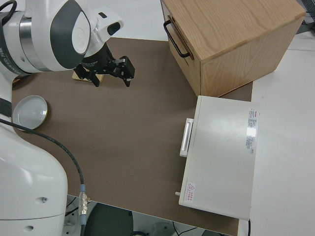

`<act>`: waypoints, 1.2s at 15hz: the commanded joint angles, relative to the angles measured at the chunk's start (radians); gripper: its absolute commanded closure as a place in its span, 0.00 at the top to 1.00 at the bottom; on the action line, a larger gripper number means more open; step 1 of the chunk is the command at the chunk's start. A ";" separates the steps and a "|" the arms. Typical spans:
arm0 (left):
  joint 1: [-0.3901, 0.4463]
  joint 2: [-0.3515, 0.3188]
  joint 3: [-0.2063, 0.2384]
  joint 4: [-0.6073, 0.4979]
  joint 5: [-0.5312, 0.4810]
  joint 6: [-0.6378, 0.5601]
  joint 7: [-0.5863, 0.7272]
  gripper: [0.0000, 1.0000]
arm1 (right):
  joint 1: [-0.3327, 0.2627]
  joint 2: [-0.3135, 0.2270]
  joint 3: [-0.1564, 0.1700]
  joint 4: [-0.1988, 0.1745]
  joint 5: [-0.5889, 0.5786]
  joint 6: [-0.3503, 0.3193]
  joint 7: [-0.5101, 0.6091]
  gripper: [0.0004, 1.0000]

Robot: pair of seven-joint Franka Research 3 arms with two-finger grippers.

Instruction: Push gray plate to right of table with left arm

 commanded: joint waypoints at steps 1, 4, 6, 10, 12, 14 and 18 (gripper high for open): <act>-0.010 -0.071 0.004 -0.191 -0.026 0.167 0.000 0.99 | -0.011 -0.008 0.006 -0.001 0.008 -0.012 -0.001 0.98; -0.013 -0.071 -0.001 -0.268 -0.026 0.251 -0.003 0.99 | -0.011 -0.008 0.006 -0.001 0.008 -0.012 -0.001 0.98; -0.016 -0.071 -0.007 -0.324 -0.026 0.314 -0.010 0.99 | -0.011 -0.008 0.006 -0.001 0.008 -0.012 -0.003 0.98; -0.022 -0.068 -0.013 -0.443 -0.030 0.457 -0.010 0.99 | -0.011 -0.008 0.006 -0.001 0.008 -0.012 -0.003 0.98; -0.038 -0.057 -0.013 -0.506 -0.030 0.543 -0.014 0.99 | -0.011 -0.008 0.006 0.001 0.008 -0.012 -0.003 0.98; -0.048 -0.042 -0.013 -0.554 -0.032 0.619 -0.025 0.99 | -0.011 -0.008 0.006 0.001 0.008 -0.012 -0.003 0.98; -0.062 0.006 -0.014 -0.580 -0.038 0.675 -0.033 0.99 | -0.011 -0.008 0.006 -0.001 0.008 -0.012 -0.003 0.98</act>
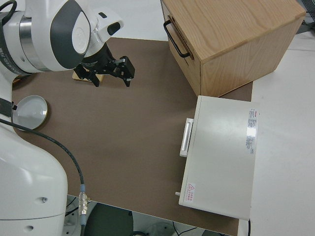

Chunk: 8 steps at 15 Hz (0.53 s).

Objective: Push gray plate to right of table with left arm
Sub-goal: 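Push the gray plate with the left gripper toward the toaster oven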

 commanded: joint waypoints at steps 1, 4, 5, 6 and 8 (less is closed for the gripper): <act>-0.022 0.027 0.009 -0.030 -0.012 0.052 -0.015 0.99 | -0.011 -0.008 0.004 0.001 0.008 -0.012 -0.003 0.98; -0.022 0.050 0.009 -0.030 -0.012 0.061 -0.015 0.99 | -0.011 -0.008 0.006 -0.001 0.008 -0.012 -0.003 0.98; -0.020 0.055 0.009 -0.030 -0.012 0.061 -0.014 0.99 | -0.011 -0.008 0.006 -0.001 0.008 -0.012 -0.003 0.98; -0.022 0.069 0.009 -0.030 -0.012 0.066 -0.014 0.99 | -0.011 -0.008 0.006 -0.001 0.008 -0.012 -0.003 0.98; -0.020 0.075 0.009 -0.030 -0.012 0.075 -0.015 0.79 | -0.011 -0.008 0.006 0.001 0.008 -0.012 -0.003 0.98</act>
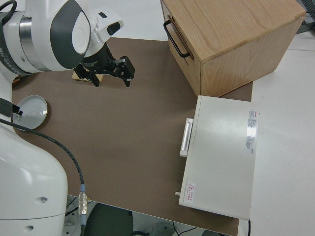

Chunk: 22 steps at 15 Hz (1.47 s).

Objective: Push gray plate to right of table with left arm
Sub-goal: 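Push the gray plate with the left gripper toward the toaster oven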

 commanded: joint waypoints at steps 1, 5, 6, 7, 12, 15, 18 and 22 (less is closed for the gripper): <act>-0.011 0.010 0.009 -0.013 -0.012 0.037 -0.010 0.60 | -0.011 -0.008 0.004 -0.001 0.008 -0.012 -0.003 0.98; -0.010 0.005 0.009 -0.011 -0.013 0.033 -0.008 0.04 | -0.011 -0.008 0.006 -0.001 0.008 -0.012 -0.003 0.98; -0.008 0.005 0.009 -0.011 -0.013 0.033 -0.007 0.00 | -0.011 -0.008 0.006 0.001 0.008 -0.012 -0.001 0.98; -0.010 0.008 0.009 -0.011 -0.013 0.034 -0.007 0.00 | -0.011 -0.008 0.006 -0.001 0.010 -0.012 -0.003 0.98; -0.016 0.010 0.007 -0.011 -0.015 0.036 -0.008 0.00 | -0.011 -0.008 0.006 0.001 0.008 -0.012 -0.003 0.98; -0.051 0.010 0.009 -0.011 -0.053 0.036 -0.018 0.00 | -0.011 -0.008 0.006 -0.001 0.008 -0.012 -0.003 0.98; -0.106 0.010 0.009 -0.009 -0.079 0.037 -0.056 0.00 | -0.011 -0.008 0.006 0.001 0.008 -0.012 -0.003 0.98; -0.186 0.017 0.007 0.001 -0.079 0.037 -0.155 0.00 | -0.011 -0.008 0.006 0.001 0.008 -0.012 -0.001 0.98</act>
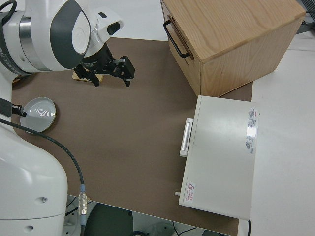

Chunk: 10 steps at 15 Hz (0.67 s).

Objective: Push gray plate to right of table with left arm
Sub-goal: 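Push the gray plate with the left gripper toward the toaster oven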

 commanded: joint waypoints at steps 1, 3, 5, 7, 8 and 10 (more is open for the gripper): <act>-0.102 0.021 0.007 0.004 -0.015 0.020 -0.100 0.00 | -0.011 -0.008 0.006 -0.001 0.008 -0.012 -0.001 0.98; -0.158 0.026 0.007 0.012 -0.015 0.020 -0.169 0.00 | -0.011 -0.008 0.006 -0.001 0.008 -0.012 -0.003 0.98; -0.222 0.038 0.004 0.039 -0.015 0.020 -0.258 0.00 | -0.011 -0.008 0.006 0.001 0.008 -0.012 -0.003 0.98; -0.284 0.063 -0.001 0.068 -0.015 0.020 -0.341 0.00 | -0.011 -0.008 0.006 -0.001 0.008 -0.012 -0.003 0.98; -0.310 0.079 -0.006 0.087 -0.015 0.020 -0.372 0.00 | -0.011 -0.008 0.006 -0.001 0.008 -0.012 -0.003 0.98; -0.359 0.112 -0.019 0.134 -0.015 0.020 -0.456 0.00 | -0.011 -0.008 0.004 -0.001 0.008 -0.012 -0.003 0.98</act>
